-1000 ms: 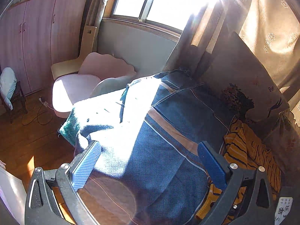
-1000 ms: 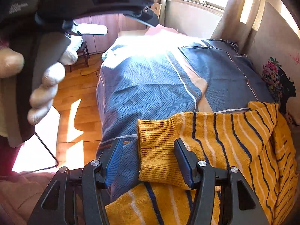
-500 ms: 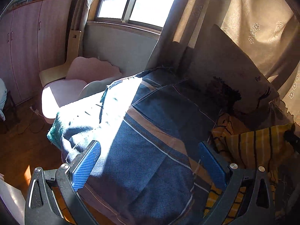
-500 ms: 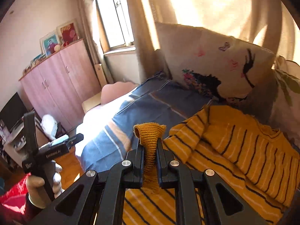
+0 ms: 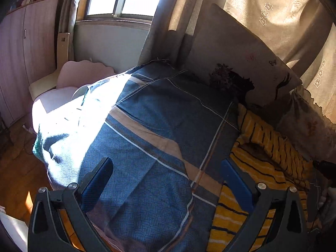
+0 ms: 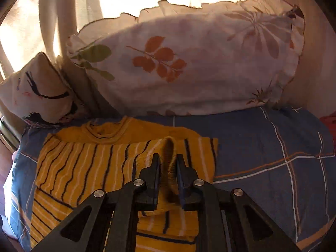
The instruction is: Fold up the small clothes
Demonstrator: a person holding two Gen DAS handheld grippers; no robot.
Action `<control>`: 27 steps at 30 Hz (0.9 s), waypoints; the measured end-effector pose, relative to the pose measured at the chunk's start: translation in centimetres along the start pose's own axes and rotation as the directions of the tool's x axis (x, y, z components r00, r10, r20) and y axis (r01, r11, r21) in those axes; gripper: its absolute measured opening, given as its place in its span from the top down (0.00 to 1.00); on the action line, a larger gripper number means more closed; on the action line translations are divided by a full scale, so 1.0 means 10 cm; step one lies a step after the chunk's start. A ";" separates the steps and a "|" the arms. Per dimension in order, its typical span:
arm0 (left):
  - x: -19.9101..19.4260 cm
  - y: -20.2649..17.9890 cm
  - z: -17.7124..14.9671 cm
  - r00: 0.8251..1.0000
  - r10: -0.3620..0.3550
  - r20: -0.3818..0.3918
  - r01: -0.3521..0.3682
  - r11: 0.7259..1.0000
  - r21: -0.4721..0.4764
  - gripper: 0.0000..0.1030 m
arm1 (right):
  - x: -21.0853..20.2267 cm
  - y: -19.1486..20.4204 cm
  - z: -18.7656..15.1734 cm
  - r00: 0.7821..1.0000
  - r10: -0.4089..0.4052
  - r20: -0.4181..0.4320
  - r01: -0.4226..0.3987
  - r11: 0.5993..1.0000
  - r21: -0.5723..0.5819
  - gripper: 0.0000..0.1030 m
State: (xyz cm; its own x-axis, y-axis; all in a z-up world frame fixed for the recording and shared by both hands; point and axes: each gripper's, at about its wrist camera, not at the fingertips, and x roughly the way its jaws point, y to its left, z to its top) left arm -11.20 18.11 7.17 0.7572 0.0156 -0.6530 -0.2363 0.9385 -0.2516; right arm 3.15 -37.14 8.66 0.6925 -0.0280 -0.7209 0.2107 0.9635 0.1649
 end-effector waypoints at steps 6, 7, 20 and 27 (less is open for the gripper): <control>0.13 -0.29 -0.09 0.999 -0.020 -0.050 0.023 0.997 0.071 0.00 | -0.24 -0.14 -0.16 0.995 0.086 0.053 -0.089 0.995 0.043 0.71; 0.15 -0.34 -0.11 0.998 -0.027 -0.057 0.032 0.996 0.081 0.00 | -0.28 -0.14 -0.18 0.994 0.095 0.060 -0.098 0.994 0.042 0.71; 0.43 -0.53 -0.41 0.977 -0.073 -0.203 0.101 0.986 0.133 0.00 | -0.21 -0.08 -1.04 0.934 0.330 -0.139 -0.316 0.942 0.113 0.68; 0.50 -0.47 -0.56 0.948 -0.152 -0.281 0.182 0.980 0.084 0.01 | -0.53 -0.47 -1.53 0.934 0.342 -0.098 -0.311 0.919 0.242 0.54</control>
State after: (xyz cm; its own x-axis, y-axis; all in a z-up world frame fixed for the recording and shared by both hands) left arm -9.74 11.86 1.13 0.5824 -0.2250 -0.7811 -0.0425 0.9512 -0.3057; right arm -12.03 -37.49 1.39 0.6519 0.3296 -0.6829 0.1451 0.8297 0.5390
